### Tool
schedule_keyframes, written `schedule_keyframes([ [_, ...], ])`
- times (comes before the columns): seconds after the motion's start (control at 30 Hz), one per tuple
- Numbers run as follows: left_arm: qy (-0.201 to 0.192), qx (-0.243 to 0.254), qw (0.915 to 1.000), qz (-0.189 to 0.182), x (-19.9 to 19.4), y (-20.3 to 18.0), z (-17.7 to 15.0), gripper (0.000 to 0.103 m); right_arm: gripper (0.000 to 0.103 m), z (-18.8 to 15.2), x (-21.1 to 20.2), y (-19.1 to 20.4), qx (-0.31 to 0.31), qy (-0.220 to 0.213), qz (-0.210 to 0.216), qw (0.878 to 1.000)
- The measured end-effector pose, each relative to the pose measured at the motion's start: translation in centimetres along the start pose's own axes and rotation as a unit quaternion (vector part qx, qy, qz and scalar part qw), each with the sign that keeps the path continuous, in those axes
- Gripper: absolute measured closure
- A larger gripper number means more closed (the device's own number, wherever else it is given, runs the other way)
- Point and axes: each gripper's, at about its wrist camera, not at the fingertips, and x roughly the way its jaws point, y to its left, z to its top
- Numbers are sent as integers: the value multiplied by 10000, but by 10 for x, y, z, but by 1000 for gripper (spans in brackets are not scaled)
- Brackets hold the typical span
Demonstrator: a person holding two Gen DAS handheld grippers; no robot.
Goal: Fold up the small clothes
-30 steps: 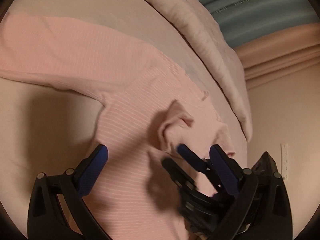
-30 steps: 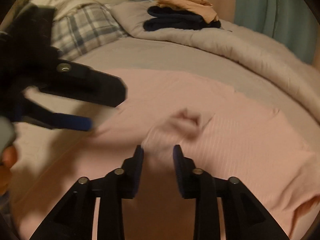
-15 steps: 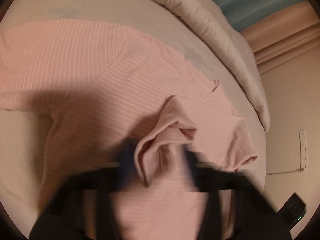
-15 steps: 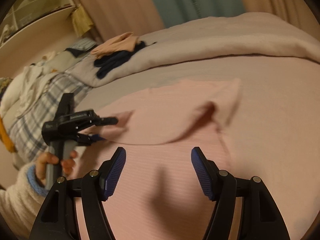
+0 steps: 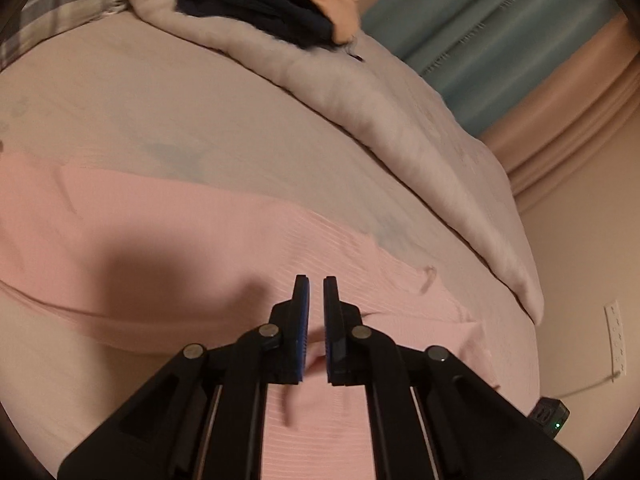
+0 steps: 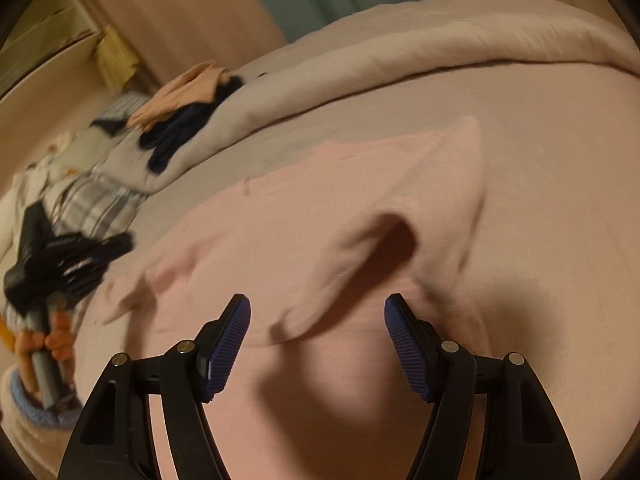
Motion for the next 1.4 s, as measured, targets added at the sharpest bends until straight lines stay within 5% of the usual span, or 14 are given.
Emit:
schedule_keyframes([
  [0.1, 606, -155, 9976, -303, 17, 14, -6, 94, 33, -3, -2, -6, 123, 58, 18, 9999],
  [0.17, 887, -170, 9951, -405, 26, 16, -14, 78, 33, -3, -3, -4, 67, 65, 13, 10000],
  [0.23, 1016, -249, 9934, -472, 31, 15, -22, 50, 33, -4, -4, -4, 74, 67, 9, 9999],
  [0.47, 1082, -24, 9907, -824, 40, 5, -30, 48, 33, -3, 2, -4, 12, 99, -2, 9999],
  [0.77, 1212, -269, 9747, -1857, 45, 6, -43, 48, 33, -4, 4, -8, 134, 85, -11, 9999],
  [0.87, 1325, 33, 9786, -1573, 51, -4, -46, 51, 33, -3, 7, -5, 99, 87, -63, 9999],
  [0.9, 1348, 196, 9825, -1272, 55, -8, -47, 66, 33, -3, 8, -4, 89, 87, -82, 9999],
  [0.93, 1395, 340, 9848, -979, 61, -13, -47, 95, 33, -2, 8, -3, 73, 89, -101, 9999],
  [0.97, 1429, 412, 9868, -647, 67, -14, -45, 100, 33, -1, 9, -3, 53, 90, -126, 9999],
  [1.03, 1254, 295, 9902, -544, 66, -12, -40, 97, 33, 0, 9, -3, 45, 81, -175, 9998],
  [1.23, -105, 490, 9987, 105, 20, -20, -6, 98, 33, 4, 1, -11, 220, -212, -423, 9986],
  [1.3, 102, 577, 9982, -79, 23, -20, 3, 97, 33, 3, 1, -15, 299, -237, -424, 9984],
  [1.4, 372, 836, 9949, 428, 37, -17, 3, 93, 33, 0, 4, -18, 383, -255, -485, 9978],
])
